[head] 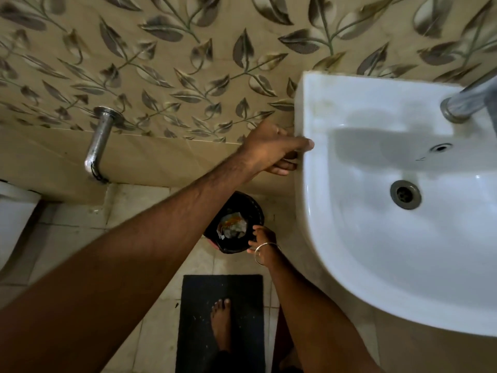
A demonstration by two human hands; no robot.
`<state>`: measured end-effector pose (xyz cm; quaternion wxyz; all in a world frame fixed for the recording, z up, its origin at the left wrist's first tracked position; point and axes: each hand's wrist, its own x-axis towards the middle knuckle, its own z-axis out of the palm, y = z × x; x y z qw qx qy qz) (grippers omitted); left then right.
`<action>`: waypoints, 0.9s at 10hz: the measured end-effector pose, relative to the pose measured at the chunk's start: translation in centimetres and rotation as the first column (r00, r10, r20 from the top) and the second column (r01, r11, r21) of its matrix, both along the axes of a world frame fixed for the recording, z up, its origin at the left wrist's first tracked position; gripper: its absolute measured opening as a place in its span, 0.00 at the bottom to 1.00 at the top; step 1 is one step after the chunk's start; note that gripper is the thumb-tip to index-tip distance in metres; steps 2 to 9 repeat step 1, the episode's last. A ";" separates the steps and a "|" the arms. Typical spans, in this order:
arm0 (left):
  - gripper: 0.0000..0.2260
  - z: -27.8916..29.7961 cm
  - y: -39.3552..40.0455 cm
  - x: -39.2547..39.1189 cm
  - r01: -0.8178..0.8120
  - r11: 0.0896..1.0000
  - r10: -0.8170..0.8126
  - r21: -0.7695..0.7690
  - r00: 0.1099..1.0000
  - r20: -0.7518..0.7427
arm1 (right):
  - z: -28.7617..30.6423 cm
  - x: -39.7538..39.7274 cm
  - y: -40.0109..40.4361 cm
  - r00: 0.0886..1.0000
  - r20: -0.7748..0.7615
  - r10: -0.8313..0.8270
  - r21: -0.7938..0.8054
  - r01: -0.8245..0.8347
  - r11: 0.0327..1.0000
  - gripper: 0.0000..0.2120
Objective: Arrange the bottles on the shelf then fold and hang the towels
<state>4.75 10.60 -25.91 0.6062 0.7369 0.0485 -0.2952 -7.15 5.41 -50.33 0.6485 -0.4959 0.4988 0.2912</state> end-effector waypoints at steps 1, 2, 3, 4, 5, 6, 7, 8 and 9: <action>0.22 0.1 1.2 -1.5 -0.036 0.999 0.035 0.017 0.999 0.026 | 2.6 0.3 0.1 0.999 0.046 0.003 -0.010 -0.003 1.000 0.19; 0.22 0.1 1.2 -1.5 -0.036 0.999 0.035 0.017 0.999 0.026 | 2.6 0.3 0.1 0.999 0.046 0.003 -0.010 -0.003 1.000 0.19; 0.22 0.1 1.2 -1.5 -0.036 0.999 0.035 0.017 0.999 0.026 | 2.6 0.3 0.1 0.999 0.046 0.003 -0.010 -0.003 1.000 0.19; 0.22 0.1 1.2 -1.5 -0.036 0.999 0.035 0.017 0.999 0.026 | 2.6 0.3 0.1 0.999 0.046 0.003 -0.010 -0.003 1.000 0.19; 0.22 0.1 1.2 -1.5 -0.036 0.999 0.035 0.017 0.999 0.026 | 2.6 0.3 0.1 0.999 0.046 0.003 -0.010 -0.003 1.000 0.19; 0.22 0.1 1.2 -1.5 -0.036 0.999 0.035 0.017 0.999 0.026 | 2.6 0.3 0.1 0.999 0.046 0.003 -0.010 -0.003 1.000 0.19; 0.22 0.1 1.2 -1.5 -0.036 0.999 0.035 0.017 0.999 0.026 | 2.6 0.3 0.1 0.999 0.046 0.003 -0.010 -0.003 1.000 0.19; 0.22 0.1 1.2 -1.5 -0.036 0.999 0.035 0.017 0.999 0.026 | 2.6 0.3 0.1 0.999 0.046 0.003 -0.010 -0.003 1.000 0.19; 0.22 0.1 1.2 -1.5 -0.036 0.999 0.035 0.017 0.999 0.026 | 2.6 0.3 0.1 0.999 0.046 0.003 -0.010 -0.003 1.000 0.19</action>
